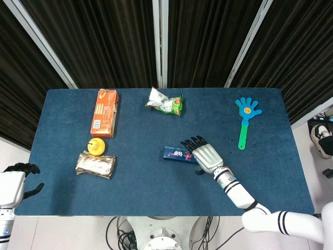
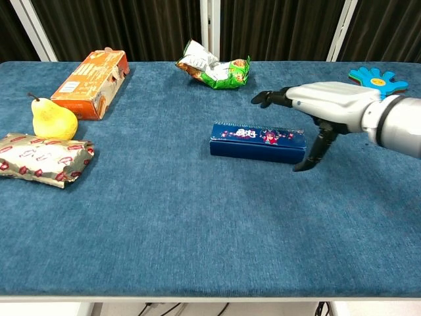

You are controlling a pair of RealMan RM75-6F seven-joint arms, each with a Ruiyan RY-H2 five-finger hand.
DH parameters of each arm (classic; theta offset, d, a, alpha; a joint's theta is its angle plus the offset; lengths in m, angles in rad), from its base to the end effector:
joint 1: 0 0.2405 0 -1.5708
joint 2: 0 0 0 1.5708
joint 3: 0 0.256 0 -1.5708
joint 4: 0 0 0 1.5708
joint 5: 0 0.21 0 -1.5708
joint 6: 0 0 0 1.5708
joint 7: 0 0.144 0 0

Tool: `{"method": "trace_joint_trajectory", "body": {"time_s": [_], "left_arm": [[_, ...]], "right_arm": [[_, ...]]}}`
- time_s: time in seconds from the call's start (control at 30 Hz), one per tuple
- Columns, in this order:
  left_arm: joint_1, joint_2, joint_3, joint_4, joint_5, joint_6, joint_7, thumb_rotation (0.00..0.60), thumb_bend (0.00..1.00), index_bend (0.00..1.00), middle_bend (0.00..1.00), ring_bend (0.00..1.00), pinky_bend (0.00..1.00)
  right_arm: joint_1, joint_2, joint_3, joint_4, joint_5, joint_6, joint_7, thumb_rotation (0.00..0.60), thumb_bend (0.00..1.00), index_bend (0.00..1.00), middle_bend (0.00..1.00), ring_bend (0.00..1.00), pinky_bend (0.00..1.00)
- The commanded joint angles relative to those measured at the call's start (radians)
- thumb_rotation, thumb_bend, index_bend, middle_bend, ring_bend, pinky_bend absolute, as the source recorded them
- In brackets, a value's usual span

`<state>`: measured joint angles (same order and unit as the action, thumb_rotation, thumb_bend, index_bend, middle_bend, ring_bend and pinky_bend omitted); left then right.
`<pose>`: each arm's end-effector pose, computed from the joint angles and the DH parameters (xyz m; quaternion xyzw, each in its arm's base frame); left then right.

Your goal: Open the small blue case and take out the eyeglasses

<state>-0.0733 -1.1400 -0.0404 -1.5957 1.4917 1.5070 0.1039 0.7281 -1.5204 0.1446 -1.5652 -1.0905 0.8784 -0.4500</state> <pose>-0.3151 0.1755 0.1559 -0.6050 -0.3598 -0.3584 0.6133 -0.1473 -0.3199 -0.0279 0.7872 -0.3696 0.3186 0.3771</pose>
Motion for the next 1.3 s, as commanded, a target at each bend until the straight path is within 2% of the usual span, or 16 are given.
{"method": "trace_joint_trajectory", "body": {"time_s": [0.03,0.13,0.23,0.4,0.5,0.7,0.83,1.3], "left_arm": [[0.000,0.000,0.000,0.001,0.001,0.000,-0.002,0.600,0.17,0.50,0.49,0.38,0.46],[0.000,0.001,0.000,0.001,0.001,-0.001,-0.005,0.600,0.17,0.50,0.49,0.38,0.46],[-0.001,0.001,0.000,0.001,0.000,-0.002,-0.008,0.600,0.17,0.51,0.49,0.38,0.46],[-0.002,0.003,0.001,0.002,0.001,-0.005,-0.015,0.600,0.17,0.51,0.49,0.38,0.46],[-0.003,0.004,0.001,0.002,0.001,-0.007,-0.016,0.600,0.16,0.51,0.49,0.38,0.46],[-0.002,0.004,0.001,0.001,0.001,-0.006,-0.015,0.600,0.17,0.51,0.49,0.38,0.46],[-0.002,0.004,0.001,0.001,0.000,-0.006,-0.015,0.600,0.16,0.51,0.49,0.38,0.46],[-0.002,0.004,0.000,0.000,0.000,-0.005,-0.013,0.600,0.17,0.51,0.49,0.38,0.46]], "right_arm": [[0.053,-0.068,0.043,0.102,0.085,-0.024,-0.047,0.600,0.03,0.00,0.09,0.00,0.00],[0.090,-0.104,0.074,0.189,0.141,-0.044,-0.054,0.600,0.03,0.00,0.11,0.00,0.00],[0.113,-0.108,0.084,0.223,0.165,-0.078,-0.045,0.600,0.05,0.00,0.13,0.00,0.00],[0.108,-0.040,0.078,0.150,0.118,-0.140,0.059,0.600,0.07,0.00,0.17,0.00,0.00],[0.105,-0.003,0.071,0.111,0.073,-0.177,0.125,0.600,0.14,0.02,0.20,0.00,0.00],[0.114,0.010,0.060,0.101,0.005,-0.201,0.208,0.600,0.19,0.09,0.23,0.00,0.00],[0.120,0.008,0.052,0.116,-0.018,-0.203,0.234,0.600,0.22,0.14,0.25,0.00,0.00],[0.133,0.011,0.026,0.130,-0.023,-0.194,0.263,0.600,0.33,0.22,0.29,0.00,0.00]]}}
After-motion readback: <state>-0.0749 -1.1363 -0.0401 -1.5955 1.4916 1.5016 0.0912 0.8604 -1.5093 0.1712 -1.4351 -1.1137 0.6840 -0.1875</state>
